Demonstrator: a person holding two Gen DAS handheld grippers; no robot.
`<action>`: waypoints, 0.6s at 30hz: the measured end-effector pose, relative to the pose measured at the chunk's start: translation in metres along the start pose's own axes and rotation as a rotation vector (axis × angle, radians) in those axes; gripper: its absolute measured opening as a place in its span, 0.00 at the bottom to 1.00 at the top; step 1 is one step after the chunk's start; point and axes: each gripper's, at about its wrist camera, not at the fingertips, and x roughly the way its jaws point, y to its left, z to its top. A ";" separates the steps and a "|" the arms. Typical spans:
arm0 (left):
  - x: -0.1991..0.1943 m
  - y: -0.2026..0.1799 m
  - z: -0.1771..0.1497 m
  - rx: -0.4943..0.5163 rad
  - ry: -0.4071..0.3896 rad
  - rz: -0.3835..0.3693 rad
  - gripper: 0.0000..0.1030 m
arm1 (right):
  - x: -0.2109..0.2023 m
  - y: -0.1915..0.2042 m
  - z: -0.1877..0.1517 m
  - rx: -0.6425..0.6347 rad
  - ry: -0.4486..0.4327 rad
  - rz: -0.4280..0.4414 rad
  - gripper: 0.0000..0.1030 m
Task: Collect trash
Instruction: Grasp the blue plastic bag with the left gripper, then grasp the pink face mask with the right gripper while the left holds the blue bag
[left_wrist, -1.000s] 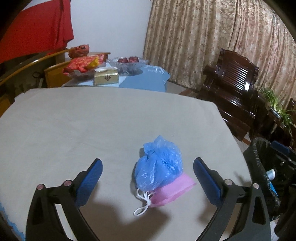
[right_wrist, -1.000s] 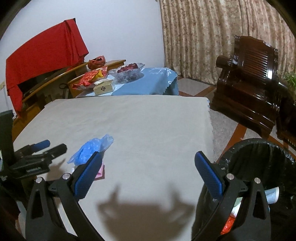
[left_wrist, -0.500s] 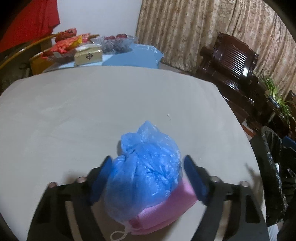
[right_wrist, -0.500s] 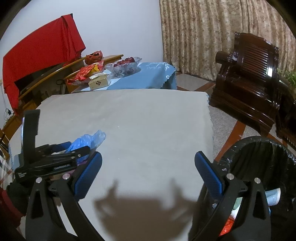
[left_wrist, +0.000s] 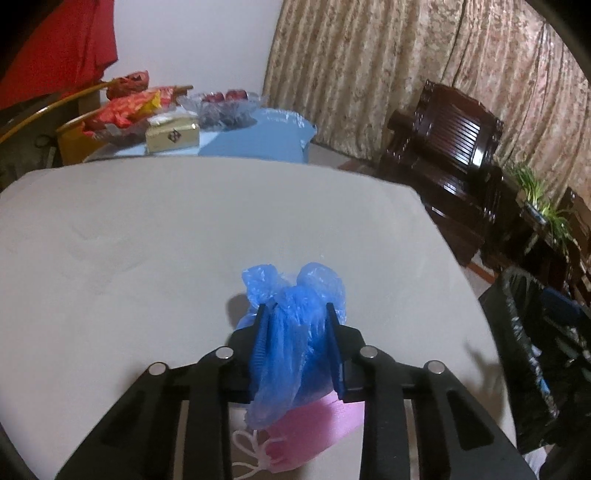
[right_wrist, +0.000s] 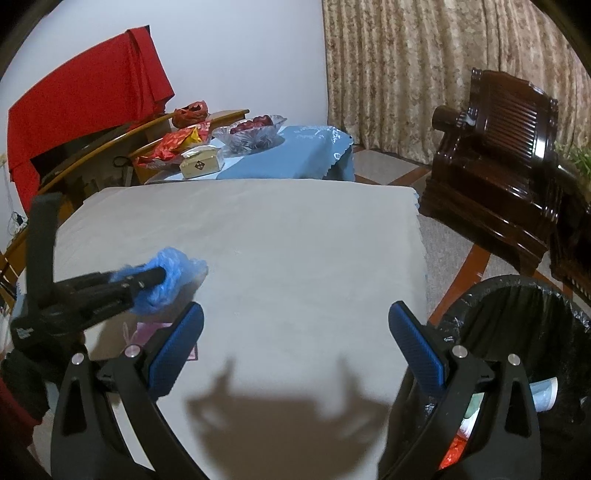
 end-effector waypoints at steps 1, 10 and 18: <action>-0.005 0.001 0.002 -0.005 -0.013 0.002 0.28 | 0.000 0.000 0.000 -0.001 -0.002 0.002 0.95; -0.044 0.025 0.006 -0.056 -0.101 0.038 0.28 | -0.001 0.018 -0.001 -0.021 -0.007 0.031 0.95; -0.062 0.053 -0.017 -0.077 -0.105 0.107 0.28 | 0.012 0.052 -0.008 -0.042 0.015 0.075 0.95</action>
